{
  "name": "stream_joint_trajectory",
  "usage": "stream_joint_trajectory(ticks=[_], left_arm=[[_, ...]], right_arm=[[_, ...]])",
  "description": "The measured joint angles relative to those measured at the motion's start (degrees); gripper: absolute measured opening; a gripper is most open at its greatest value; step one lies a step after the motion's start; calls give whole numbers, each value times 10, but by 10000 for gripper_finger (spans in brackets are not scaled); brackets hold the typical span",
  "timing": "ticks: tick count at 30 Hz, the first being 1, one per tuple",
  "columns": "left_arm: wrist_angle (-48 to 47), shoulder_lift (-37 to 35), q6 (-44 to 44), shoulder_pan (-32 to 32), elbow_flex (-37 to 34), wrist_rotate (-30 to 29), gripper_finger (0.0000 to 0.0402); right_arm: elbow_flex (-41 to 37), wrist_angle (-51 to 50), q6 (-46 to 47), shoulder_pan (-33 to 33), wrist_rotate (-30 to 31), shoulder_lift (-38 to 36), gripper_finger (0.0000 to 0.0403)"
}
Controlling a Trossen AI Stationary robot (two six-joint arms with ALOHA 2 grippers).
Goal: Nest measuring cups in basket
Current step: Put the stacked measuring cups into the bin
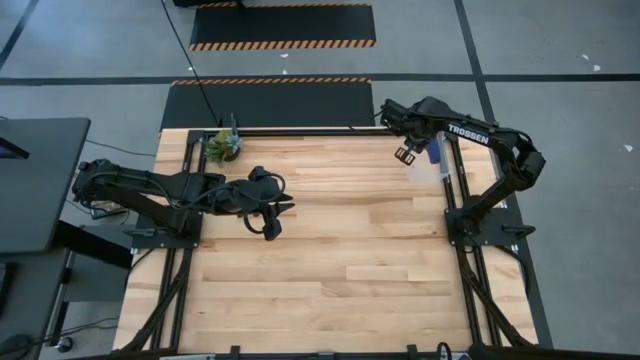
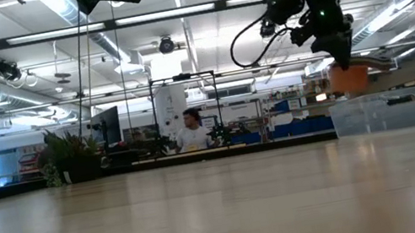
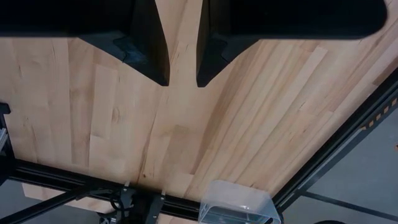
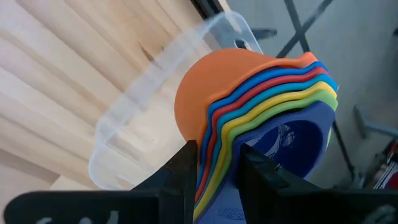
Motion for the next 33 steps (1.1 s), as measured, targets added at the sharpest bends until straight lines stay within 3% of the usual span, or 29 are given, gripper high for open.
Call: stream_joint_trajectory(ticks=[15,33], left_arm=[[0,0,0,0,0,0,87],[0,0,0,0,0,0,87]], right_arm=[[-46,-5,60,-32,-32,0,100],[-124,145,9,-78,-48,0,100]])
